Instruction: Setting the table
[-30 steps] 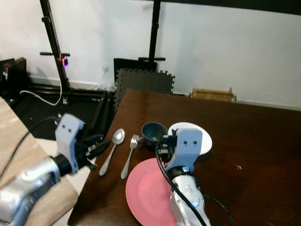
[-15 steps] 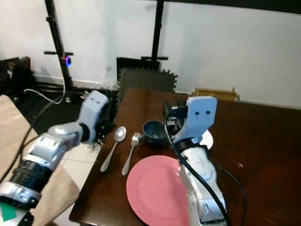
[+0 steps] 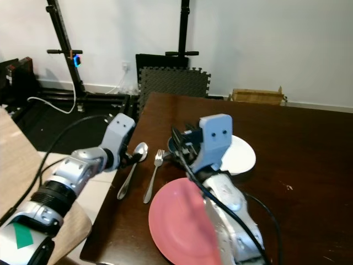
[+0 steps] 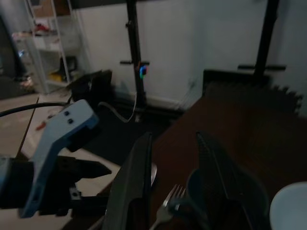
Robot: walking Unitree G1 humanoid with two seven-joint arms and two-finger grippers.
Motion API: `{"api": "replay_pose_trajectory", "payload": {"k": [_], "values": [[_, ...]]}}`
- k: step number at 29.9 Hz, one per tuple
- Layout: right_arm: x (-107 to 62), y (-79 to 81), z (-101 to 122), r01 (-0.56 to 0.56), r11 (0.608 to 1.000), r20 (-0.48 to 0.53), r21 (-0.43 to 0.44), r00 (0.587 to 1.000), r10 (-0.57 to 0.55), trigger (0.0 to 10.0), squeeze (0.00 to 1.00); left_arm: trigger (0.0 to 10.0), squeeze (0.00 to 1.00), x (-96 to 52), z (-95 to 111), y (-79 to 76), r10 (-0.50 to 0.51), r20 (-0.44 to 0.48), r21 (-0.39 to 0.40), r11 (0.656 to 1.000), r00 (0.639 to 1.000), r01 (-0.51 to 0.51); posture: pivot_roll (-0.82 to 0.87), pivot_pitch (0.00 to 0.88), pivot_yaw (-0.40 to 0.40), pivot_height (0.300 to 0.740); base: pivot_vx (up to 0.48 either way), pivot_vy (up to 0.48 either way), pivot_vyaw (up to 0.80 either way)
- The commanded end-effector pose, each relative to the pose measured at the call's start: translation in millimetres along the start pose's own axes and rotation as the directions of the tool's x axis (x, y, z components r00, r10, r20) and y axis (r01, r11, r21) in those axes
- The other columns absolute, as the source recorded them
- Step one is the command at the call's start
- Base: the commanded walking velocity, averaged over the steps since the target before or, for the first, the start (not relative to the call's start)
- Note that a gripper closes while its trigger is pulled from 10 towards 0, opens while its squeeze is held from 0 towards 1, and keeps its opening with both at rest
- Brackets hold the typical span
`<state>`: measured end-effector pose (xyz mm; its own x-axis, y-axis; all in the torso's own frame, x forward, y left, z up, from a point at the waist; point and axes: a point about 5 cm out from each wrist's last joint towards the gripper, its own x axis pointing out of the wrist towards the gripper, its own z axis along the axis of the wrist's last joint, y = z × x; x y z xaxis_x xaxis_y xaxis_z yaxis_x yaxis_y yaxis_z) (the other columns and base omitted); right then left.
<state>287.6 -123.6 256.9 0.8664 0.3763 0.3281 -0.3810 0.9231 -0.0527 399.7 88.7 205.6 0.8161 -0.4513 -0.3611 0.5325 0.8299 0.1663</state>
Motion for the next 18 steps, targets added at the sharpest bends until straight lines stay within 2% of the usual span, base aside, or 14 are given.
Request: {"api": "replay_pose_trajectory", "payload": {"k": [1,5,8,10,18], "values": [[-4.4,2.7,-1,-0.045,0.999,-0.017,0.022,0.999,0.045,10.0,0.00,10.0,0.00,2.6,-6,-2.0,0.005,-0.024,0.014,1.000,1.000,-0.004,0.07,0.140,0.049,0.740,0.000,0.000,0.00],[-11.7,9.1,-4,-0.131,0.989,-0.048,0.065,0.990,0.134,10.0,0.00,10.0,0.00,6.0,-11,0.2,0.043,-0.046,0.035,0.999,0.998,-0.041,0.07,0.146,0.054,0.740,0.000,0.000,0.00],[-15.9,12.4,-7,-0.173,0.983,-0.070,0.062,0.982,0.177,10.0,0.00,10.0,0.00,7.4,-13,-0.4,0.046,-0.050,0.035,0.998,0.998,-0.044,0.07,0.148,0.055,0.740,0.000,0.000,0.00],[-23.1,15.6,-14,-0.211,0.974,-0.116,0.082,0.969,0.219,10.0,0.00,10.0,0.00,9.9,-13,-3.0,0.046,-0.051,0.036,0.998,0.998,-0.045,0.06,0.149,0.057,0.740,0.000,0.000,0.00],[-29.0,16.5,-21,-0.211,0.972,-0.158,0.104,0.961,0.226,10.0,0.00,10.0,0.00,13.8,-17,-8.3,0.041,-0.063,0.051,0.998,0.997,-0.038,0.05,0.152,0.063,0.740,0.000,0.000,0.00]]}}
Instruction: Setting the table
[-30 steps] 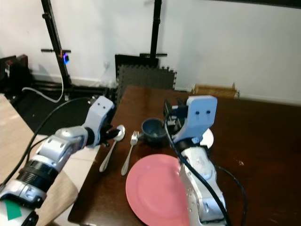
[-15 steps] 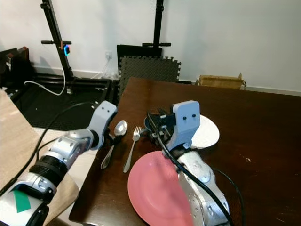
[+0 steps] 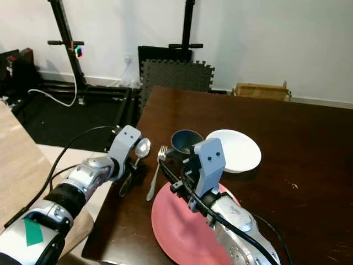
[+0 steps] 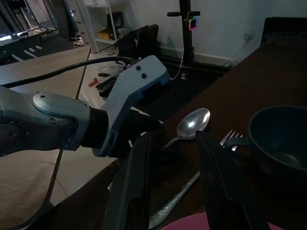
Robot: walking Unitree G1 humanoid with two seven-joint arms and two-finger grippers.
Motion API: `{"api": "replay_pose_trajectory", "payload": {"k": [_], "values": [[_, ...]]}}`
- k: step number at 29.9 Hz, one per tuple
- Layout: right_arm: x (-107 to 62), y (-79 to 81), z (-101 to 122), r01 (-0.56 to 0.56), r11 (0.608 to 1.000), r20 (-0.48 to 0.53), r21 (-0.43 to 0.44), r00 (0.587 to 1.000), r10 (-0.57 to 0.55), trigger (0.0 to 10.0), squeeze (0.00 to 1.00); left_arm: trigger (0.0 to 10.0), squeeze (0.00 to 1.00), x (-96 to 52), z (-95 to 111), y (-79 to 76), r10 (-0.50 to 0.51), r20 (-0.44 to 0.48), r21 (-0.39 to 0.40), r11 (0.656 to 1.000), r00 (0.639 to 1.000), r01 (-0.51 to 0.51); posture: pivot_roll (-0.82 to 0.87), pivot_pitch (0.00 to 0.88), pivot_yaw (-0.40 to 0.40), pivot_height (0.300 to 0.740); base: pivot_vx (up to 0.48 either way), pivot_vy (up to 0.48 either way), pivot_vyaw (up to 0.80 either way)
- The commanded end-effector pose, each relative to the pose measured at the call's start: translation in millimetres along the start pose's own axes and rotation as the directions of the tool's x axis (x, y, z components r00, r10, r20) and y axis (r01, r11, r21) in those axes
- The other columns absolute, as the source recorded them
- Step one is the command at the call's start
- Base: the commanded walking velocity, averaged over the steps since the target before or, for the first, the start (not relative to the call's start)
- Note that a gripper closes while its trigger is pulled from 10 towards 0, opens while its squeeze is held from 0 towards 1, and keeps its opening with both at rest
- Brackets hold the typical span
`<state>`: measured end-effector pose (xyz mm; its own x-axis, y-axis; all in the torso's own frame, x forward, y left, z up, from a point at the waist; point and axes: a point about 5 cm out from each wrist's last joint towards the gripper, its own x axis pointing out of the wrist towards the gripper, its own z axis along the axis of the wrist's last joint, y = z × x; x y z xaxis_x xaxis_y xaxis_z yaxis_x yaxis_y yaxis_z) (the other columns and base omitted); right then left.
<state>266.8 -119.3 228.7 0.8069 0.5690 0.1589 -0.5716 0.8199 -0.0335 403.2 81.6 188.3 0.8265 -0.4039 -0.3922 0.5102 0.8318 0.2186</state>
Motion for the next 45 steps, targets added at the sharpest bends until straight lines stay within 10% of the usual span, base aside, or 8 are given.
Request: {"api": "replay_pose_trajectory", "payload": {"k": [1,2,4,36,38,45], "values": [[-2.4,4.7,-1,-0.021,1.000,-0.005,0.019,1.000,0.021,10.0,0.00,9.6,0.00,2.2,-5,-2.1,0.001,-0.024,0.009,1.000,1.000,-0.001,0.05,0.154,0.065,0.740,0.000,0.000,0.00],[-2.4,6.0,-1,-0.026,0.999,-0.003,0.024,1.000,0.026,10.0,0.00,4.7,0.00,3.1,-7,-3.1,0.002,-0.029,0.003,1.000,1.000,-0.002,0.05,0.154,0.065,0.740,0.000,0.000,0.00],[-2.2,7.9,-1,-0.032,0.999,0.000,0.028,0.999,0.032,10.0,0.00,0.0,0.00,4.0,-10,-4.1,0.009,-0.040,-0.010,1.000,0.999,-0.009,0.05,0.155,0.068,0.740,0.000,0.000,0.00],[1.2,7.2,4,-0.008,0.998,0.044,0.055,0.999,0.006,10.0,0.00,0.0,0.00,8.0,-17,-10.9,0.029,-0.031,-0.041,0.999,0.999,-0.030,0.06,0.152,0.070,0.740,0.000,0.000,0.00],[1.5,6.3,6,0.031,0.998,0.062,0.059,0.997,-0.034,10.0,0.00,10.0,0.00,2.5,9,-5.9,0.046,0.174,-0.098,0.995,0.984,-0.029,0.05,0.146,0.063,0.740,0.000,0.000,0.00],[2.0,2.3,16,0.242,0.968,0.159,0.061,0.955,-0.249,10.0,0.00,10.0,0.00,-36.4,48,13.0,0.053,0.483,-0.183,0.982,0.874,0.041,0.06,0.139,0.052,0.740,0.000,0.000,0.00]]}}
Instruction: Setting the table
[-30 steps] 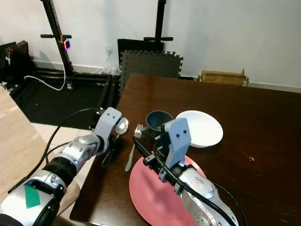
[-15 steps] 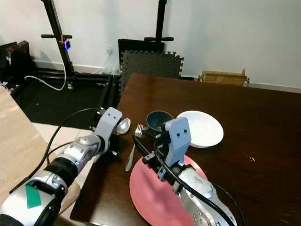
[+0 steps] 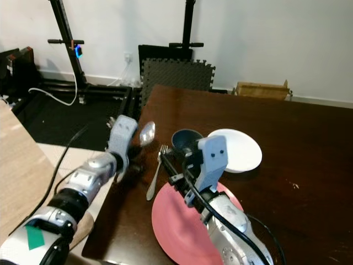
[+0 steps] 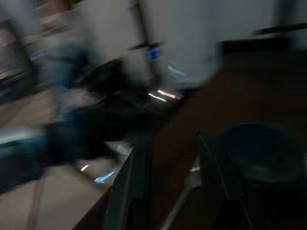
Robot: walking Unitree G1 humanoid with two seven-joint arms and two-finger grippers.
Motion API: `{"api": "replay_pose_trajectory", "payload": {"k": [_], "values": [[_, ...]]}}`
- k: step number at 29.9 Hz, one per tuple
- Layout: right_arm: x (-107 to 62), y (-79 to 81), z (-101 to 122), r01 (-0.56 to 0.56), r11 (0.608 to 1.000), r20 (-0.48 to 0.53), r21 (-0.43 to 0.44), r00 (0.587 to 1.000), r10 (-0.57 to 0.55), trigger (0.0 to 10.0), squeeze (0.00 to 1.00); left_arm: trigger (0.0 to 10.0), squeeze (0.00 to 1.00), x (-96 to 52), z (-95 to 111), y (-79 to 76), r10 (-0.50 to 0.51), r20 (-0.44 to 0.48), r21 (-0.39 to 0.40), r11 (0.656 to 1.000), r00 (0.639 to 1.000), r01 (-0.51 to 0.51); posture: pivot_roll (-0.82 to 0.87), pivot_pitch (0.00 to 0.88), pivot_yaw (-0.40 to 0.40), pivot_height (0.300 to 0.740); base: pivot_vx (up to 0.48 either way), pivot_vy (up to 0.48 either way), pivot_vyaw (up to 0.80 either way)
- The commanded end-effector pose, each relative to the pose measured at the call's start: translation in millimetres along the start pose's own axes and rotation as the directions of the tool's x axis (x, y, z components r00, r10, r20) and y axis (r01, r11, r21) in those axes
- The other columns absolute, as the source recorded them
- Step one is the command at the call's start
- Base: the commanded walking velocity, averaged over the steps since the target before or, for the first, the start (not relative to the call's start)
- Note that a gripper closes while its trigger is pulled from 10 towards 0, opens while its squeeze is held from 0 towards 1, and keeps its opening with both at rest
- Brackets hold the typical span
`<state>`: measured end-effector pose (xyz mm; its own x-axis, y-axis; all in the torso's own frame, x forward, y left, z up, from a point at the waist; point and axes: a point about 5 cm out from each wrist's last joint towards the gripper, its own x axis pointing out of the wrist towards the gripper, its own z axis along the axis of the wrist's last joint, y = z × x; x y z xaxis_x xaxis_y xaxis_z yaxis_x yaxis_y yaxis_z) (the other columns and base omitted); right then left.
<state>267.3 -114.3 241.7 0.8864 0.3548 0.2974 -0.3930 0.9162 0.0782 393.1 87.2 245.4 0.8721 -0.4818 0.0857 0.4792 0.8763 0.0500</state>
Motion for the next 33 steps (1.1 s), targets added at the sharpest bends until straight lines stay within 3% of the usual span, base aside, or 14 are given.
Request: {"api": "replay_pose_trajectory", "payload": {"k": [1,2,3,4,5,8,10,13,17,22,33], "values": [[-2.3,0.5,7,0.059,0.998,0.045,-0.026,0.997,-0.058,10.0,0.00,10.0,0.00,-9.6,12,1.5,-0.031,0.055,-0.015,0.999,0.998,0.032,0.06,0.139,0.052,0.740,0.000,0.000,0.00],[-2.7,3.7,9,0.084,0.996,0.063,-0.029,0.995,-0.082,10.0,0.00,10.0,0.00,-22.3,22,4.2,-0.043,0.101,-0.003,0.999,0.994,0.043,0.06,0.133,0.050,0.740,0.000,0.000,0.00],[-2.7,3.7,9,0.084,0.996,0.063,-0.029,0.995,-0.082,10.0,0.00,10.0,0.00,-22.3,22,4.2,-0.043,0.101,-0.003,0.999,0.994,0.043,0.06,0.133,0.050,0.740,0.000,0.000,0.00],[-3.9,6.4,12,0.111,0.993,0.078,-0.032,0.991,-0.108,10.0,0.00,10.0,0.00,-35.8,29,7.3,-0.046,0.130,0.003,0.999,0.991,0.046,0.06,0.129,0.047,0.740,0.000,0.000,0.00],[-3.9,6.4,12,0.111,0.993,0.078,-0.032,0.991,-0.108,10.0,0.00,10.0,0.00,-35.8,29,7.3,-0.046,0.130,0.003,0.999,0.991,0.046,0.06,0.129,0.047,0.740,0.000,0.000,0.00],[-14.3,8.7,8,0.206,0.978,0.079,-0.030,0.976,-0.203,10.0,0.00,10.0,0.00,-89.7,27,9.0,-0.052,0.149,0.020,0.999,0.988,0.050,0.07,0.110,0.027,0.740,0.000,0.000,0.00],[-14.3,8.7,8,0.206,0.978,0.079,-0.030,0.976,-0.203,10.0,0.00,10.0,0.00,-89.7,27,9.0,-0.052,0.149,0.020,0.999,0.988,0.050,0.07,0.110,0.027,0.740,0.000,0.000,0.00],[-18.3,2.4,-3,0.272,0.962,0.050,-0.015,0.961,-0.271,10.0,0.00,10.0,0.00,-112.0,10,4.1,0.003,0.124,0.004,1.000,0.992,-0.003,0.08,0.096,0.017,0.740,0.000,0.000,0.00],[-12.7,-1.9,-6,0.291,0.956,0.054,-0.019,0.956,-0.290,10.0,0.00,10.0,0.00,-115.7,2,2.6,0.067,0.114,-0.021,0.998,0.991,-0.065,0.08,0.083,0.011,0.740,0.000,0.000,0.00],[-10.8,-2.0,-7,0.299,0.954,0.056,-0.030,0.953,-0.297,10.0,0.00,10.0,0.00,-117.3,2,-2.8,0.067,0.091,-0.039,0.997,0.994,-0.064,0.08,0.075,0.010,0.740,-0.051,0.000,0.00],[-14.7,-6.4,-11,0.329,0.943,0.055,-0.051,0.944,-0.327,10.0,0.00,10.0,0.00,-118.8,2,-9.9,0.047,0.068,-0.051,0.998,0.997,-0.044,0.06,0.080,0.023,0.740,-0.474,0.000,0.00]]}}
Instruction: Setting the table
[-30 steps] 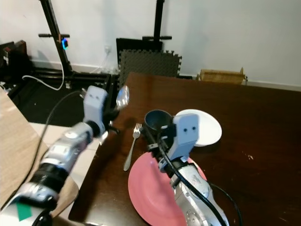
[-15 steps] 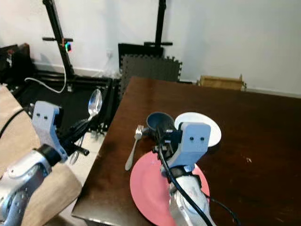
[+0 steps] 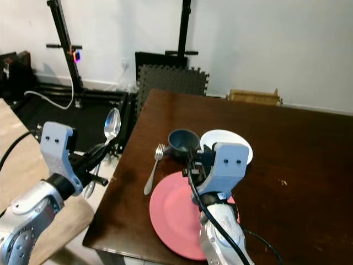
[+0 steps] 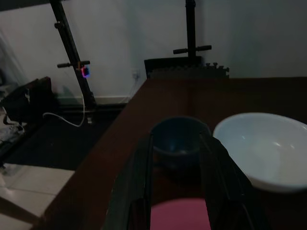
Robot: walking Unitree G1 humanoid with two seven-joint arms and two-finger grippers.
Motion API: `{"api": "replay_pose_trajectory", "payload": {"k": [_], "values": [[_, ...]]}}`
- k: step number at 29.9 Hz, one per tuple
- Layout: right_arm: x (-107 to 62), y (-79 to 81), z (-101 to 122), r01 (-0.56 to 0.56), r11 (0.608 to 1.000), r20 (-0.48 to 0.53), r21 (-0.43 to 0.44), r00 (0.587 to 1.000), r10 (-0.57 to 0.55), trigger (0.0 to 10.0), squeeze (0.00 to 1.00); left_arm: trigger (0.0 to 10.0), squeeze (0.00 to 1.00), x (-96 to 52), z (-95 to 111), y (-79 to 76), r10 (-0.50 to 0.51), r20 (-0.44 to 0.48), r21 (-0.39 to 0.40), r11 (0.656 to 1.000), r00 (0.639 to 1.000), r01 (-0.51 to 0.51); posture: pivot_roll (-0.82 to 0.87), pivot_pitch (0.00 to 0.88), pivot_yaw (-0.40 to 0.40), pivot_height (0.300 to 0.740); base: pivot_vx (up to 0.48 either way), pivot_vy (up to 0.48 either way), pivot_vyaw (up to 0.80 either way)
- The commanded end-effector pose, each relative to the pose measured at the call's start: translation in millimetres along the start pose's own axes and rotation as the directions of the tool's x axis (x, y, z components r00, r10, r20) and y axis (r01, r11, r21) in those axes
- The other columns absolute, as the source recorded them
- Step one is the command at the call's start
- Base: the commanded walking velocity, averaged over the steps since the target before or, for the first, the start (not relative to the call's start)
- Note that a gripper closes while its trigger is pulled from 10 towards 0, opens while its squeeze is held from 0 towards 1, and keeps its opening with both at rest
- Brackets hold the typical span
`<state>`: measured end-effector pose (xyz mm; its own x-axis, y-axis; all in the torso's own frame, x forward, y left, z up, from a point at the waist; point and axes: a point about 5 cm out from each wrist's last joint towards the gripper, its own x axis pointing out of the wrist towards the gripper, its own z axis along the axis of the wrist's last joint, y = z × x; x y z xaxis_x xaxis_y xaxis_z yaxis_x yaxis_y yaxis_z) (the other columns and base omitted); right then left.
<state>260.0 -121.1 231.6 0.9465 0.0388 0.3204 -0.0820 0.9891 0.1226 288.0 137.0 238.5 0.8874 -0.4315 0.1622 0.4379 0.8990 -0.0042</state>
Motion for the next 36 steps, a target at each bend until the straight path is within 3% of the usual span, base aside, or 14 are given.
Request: {"api": "replay_pose_trajectory", "payload": {"k": [1,24,36], "values": [[-2.2,-4.0,-4.3,0.020,1.000,-0.012,-0.007,1.000,-0.020,10.0,0.00,10.0,0.00,-2.3,-1.8,-2.7,-0.008,-0.008,-0.002,1.000,1.000,0.008,0.06,0.080,0.023,0.740,-0.480,0.000,0.00],[-1.4,-5.7,-7.8,0.027,1.000,-0.018,-0.016,0.999,-0.027,10.0,0.00,10.0,0.00,-0.6,-1.0,-7.0,-0.008,-0.023,-0.003,1.000,1.000,0.008,0.05,0.080,0.027,0.740,-0.459,0.000,0.00],[-2.1,-4.6,-9.9,0.014,1.000,-0.024,-0.009,1.000,-0.014,10.0,0.00,10.0,0.00,0.5,0.9,-5.5,0.023,-0.017,-0.044,0.999,1.000,-0.024,0.05,0.080,0.029,0.740,0.000,0.000,0.00]]}}
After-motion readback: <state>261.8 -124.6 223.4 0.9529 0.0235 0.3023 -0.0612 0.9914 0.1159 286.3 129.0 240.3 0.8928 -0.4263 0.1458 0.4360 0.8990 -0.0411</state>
